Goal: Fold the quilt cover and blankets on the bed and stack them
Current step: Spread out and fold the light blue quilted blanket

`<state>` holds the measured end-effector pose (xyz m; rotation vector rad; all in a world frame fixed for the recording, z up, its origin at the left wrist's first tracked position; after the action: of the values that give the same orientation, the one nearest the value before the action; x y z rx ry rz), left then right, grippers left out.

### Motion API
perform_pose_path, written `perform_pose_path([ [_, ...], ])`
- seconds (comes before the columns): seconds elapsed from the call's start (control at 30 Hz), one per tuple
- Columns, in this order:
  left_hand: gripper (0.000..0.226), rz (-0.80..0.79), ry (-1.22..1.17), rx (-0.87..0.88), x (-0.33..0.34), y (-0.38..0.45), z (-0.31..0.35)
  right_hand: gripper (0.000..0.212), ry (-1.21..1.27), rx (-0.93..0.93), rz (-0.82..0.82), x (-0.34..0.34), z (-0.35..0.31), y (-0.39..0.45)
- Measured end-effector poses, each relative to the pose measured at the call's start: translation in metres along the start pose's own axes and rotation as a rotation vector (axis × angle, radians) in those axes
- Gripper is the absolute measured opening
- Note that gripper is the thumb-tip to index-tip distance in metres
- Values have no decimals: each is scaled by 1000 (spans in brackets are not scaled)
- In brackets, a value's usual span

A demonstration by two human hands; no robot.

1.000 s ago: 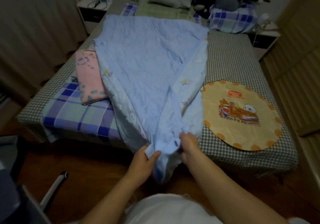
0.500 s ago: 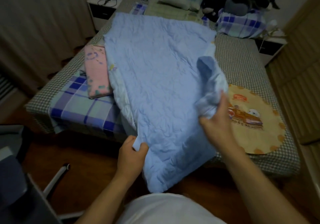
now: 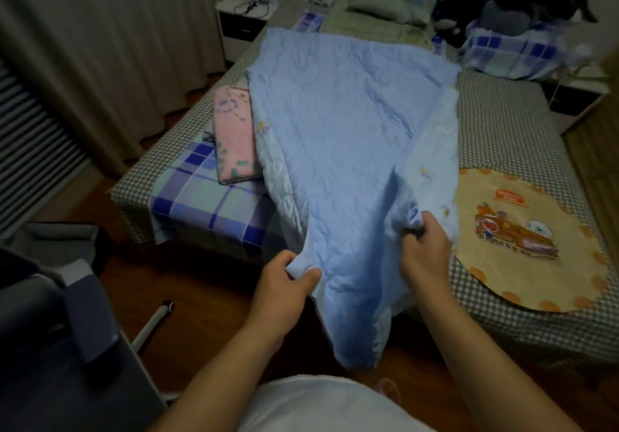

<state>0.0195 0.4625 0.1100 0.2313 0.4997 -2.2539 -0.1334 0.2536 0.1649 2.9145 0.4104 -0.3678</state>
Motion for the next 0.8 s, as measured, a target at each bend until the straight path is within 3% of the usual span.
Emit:
perform_pose_path([
  [0.1,20,-62,-27,-34,3,1,-1,12,50,-15,-163,40,10,-46],
  [0.23,21,-98,-46,-67,8,-1,0,32,13,-52,-408,78,18,-97],
  [0.4,14,-114,-64,-84,12,-1,2,39,-87,-231,-351,75,9,-97],
  [0.57,28,-170,10,-80,14,3,3,41,-159,-323,-350,75,6,-106],
  [0.8,10,-321,58,-92,23,15,5,45,-93,-443,-379,71,0,-108],
])
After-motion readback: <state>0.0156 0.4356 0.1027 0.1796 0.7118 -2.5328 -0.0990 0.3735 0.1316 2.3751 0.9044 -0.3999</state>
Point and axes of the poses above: each hand's wrist, its own y-axis towards the middle knuckle, its own x-axis out of the palm, z = x × y, the point moved 8 cm from there along y, towards the middle knuckle, and after that the axes turned 12 degrees about y, right-handed, at the moved point
